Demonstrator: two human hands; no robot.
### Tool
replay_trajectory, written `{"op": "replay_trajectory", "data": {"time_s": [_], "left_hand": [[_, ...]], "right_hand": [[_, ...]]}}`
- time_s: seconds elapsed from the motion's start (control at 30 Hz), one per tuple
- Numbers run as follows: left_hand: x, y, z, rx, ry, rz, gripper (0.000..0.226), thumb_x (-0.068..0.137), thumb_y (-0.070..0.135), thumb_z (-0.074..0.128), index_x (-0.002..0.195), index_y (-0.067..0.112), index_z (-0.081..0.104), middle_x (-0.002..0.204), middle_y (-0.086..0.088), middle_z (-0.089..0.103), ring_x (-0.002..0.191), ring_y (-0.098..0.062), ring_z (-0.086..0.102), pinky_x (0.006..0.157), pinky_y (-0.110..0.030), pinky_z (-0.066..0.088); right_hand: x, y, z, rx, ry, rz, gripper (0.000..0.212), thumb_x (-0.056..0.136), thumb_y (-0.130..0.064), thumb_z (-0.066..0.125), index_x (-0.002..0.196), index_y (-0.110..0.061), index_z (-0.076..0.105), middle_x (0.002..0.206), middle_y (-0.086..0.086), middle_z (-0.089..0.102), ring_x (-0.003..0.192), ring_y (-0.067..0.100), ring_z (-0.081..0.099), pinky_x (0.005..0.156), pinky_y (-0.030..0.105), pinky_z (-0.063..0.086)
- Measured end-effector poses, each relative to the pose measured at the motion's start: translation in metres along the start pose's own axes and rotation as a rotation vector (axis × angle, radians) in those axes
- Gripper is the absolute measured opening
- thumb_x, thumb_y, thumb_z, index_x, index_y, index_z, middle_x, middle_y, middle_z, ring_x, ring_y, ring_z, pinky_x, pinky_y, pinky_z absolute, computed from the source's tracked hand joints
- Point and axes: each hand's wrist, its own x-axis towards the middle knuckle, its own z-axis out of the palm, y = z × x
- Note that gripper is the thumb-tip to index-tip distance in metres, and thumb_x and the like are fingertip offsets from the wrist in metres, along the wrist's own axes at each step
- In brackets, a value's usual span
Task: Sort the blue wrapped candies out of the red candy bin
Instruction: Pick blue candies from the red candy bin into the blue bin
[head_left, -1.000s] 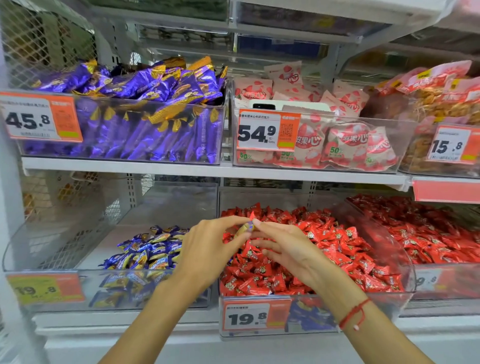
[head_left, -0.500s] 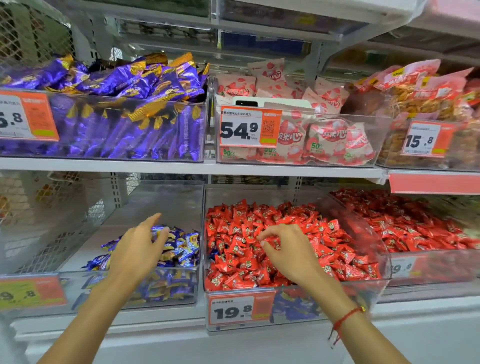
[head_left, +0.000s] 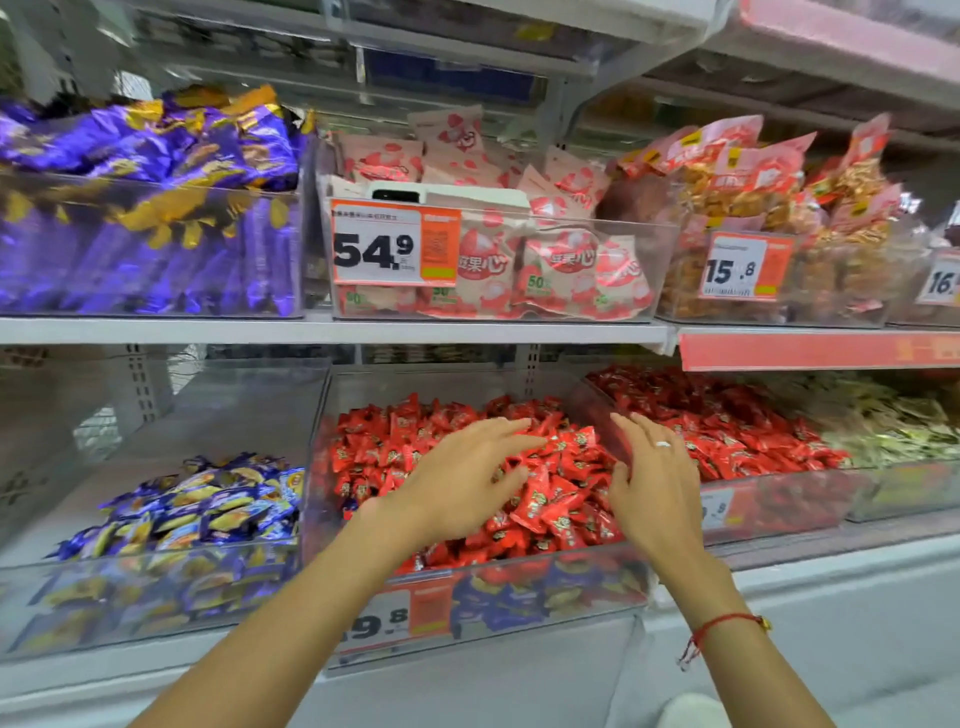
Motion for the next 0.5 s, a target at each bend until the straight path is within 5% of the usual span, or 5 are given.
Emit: {"op": "replay_trajectory", "data": {"time_s": [0.1,0.2,0.37,0.5], "left_hand": [[0.039,0.007,0.034,0.064,-0.263,-0.003,0.056,0.098,0.051,0.042,0.15,0.038,0.025,0.162,0.006,0.012,0.149,-0.02,0.006,0.12,-0.043,0.005],[0.057,0.005,0.052,0.128,-0.328,-0.029,0.054,0.095,0.056,0.041,0.147,0.046,0.028,0.16,0.012,0.014,0.148,-0.019,0.006,0.118,-0.054,0.003],[0.041,-0.013,0.045,0.183,-0.258,0.023,0.039,0.094,0.049,0.047,0.133,0.046,0.046,0.151,0.013,0.032,0.139,-0.016,0.027,0.112,-0.044,0.025],[0.015,-0.038,0.028,0.115,-0.264,0.007,0.032,0.098,0.046,0.046,0.129,0.04,0.051,0.146,0.017,0.034,0.133,-0.011,0.034,0.107,-0.033,0.031]], "right_hand": [[-0.003,0.013,0.006,-0.024,-0.092,0.054,0.053,0.092,-0.006,0.049,0.144,-0.011,0.041,0.149,0.011,0.039,0.13,0.033,0.041,0.106,0.041,0.034],[-0.002,0.015,0.007,-0.013,-0.092,0.064,0.047,0.097,-0.009,0.04,0.143,-0.019,0.043,0.152,0.0,0.033,0.13,0.024,0.04,0.099,0.038,0.041],[-0.001,0.013,0.002,-0.038,-0.127,0.092,0.053,0.09,0.0,0.042,0.138,-0.021,0.047,0.154,-0.003,0.029,0.131,0.023,0.037,0.092,0.039,0.043],[-0.001,0.012,0.006,-0.069,-0.058,0.043,0.047,0.086,0.0,0.05,0.128,-0.017,0.058,0.146,0.006,0.043,0.137,0.029,0.031,0.11,0.044,0.029]]}}
